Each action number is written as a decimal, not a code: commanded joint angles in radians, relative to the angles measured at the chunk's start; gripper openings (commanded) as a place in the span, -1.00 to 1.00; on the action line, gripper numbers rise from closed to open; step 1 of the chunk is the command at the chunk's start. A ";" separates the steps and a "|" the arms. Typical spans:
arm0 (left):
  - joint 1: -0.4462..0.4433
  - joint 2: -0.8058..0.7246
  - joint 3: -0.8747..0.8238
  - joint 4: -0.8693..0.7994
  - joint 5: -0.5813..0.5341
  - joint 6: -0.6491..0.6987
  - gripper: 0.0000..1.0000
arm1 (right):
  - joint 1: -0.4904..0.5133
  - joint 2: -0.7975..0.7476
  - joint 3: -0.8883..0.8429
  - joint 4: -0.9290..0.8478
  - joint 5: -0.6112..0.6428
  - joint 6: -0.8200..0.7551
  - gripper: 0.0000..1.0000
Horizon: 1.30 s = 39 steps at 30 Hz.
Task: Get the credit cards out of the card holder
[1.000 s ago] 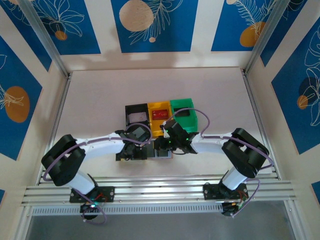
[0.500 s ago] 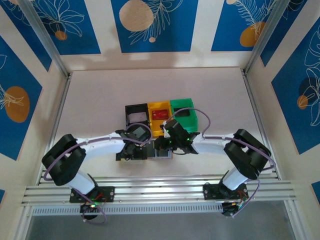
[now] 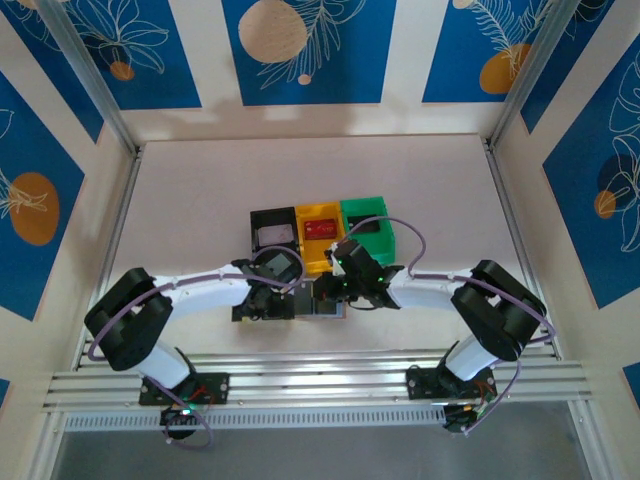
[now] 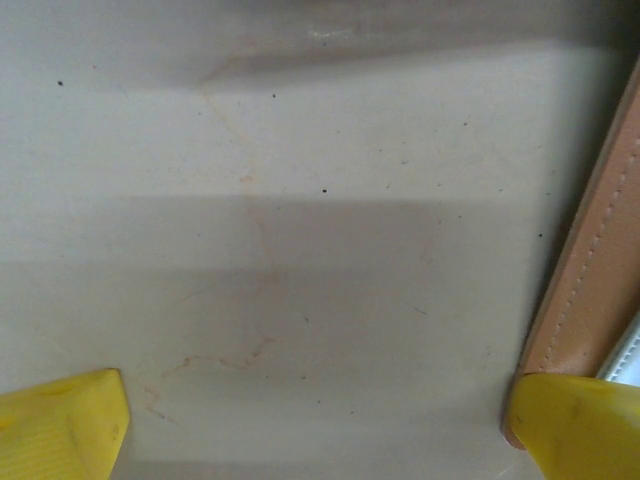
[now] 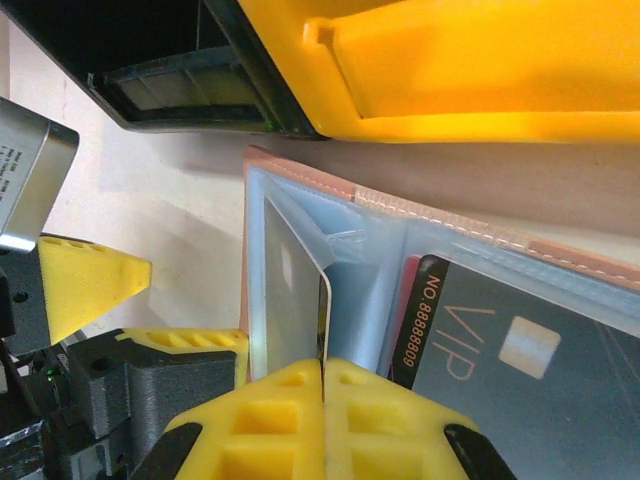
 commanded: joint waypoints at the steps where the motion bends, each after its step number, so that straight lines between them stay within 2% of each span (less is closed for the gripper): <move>1: -0.034 0.140 -0.091 0.187 0.148 -0.016 0.99 | -0.010 -0.028 -0.015 -0.015 -0.048 -0.024 -0.99; 8: -0.035 0.148 -0.089 0.192 0.150 -0.018 0.99 | -0.019 -0.044 -0.037 0.020 -0.077 -0.028 -0.74; 19: -0.039 0.157 -0.087 0.200 0.155 -0.019 0.99 | -0.007 -0.035 -0.062 0.085 -0.102 -0.017 -0.74; 22: -0.038 0.157 -0.089 0.202 0.155 -0.021 0.99 | -0.010 -0.029 -0.041 0.003 -0.040 -0.006 -0.71; 27: -0.041 0.163 -0.088 0.205 0.157 -0.022 0.99 | -0.012 0.003 -0.015 -0.010 -0.053 0.000 -0.53; 39: -0.048 0.174 -0.092 0.217 0.162 -0.030 0.99 | 0.022 0.075 0.045 -0.033 -0.017 0.030 -0.51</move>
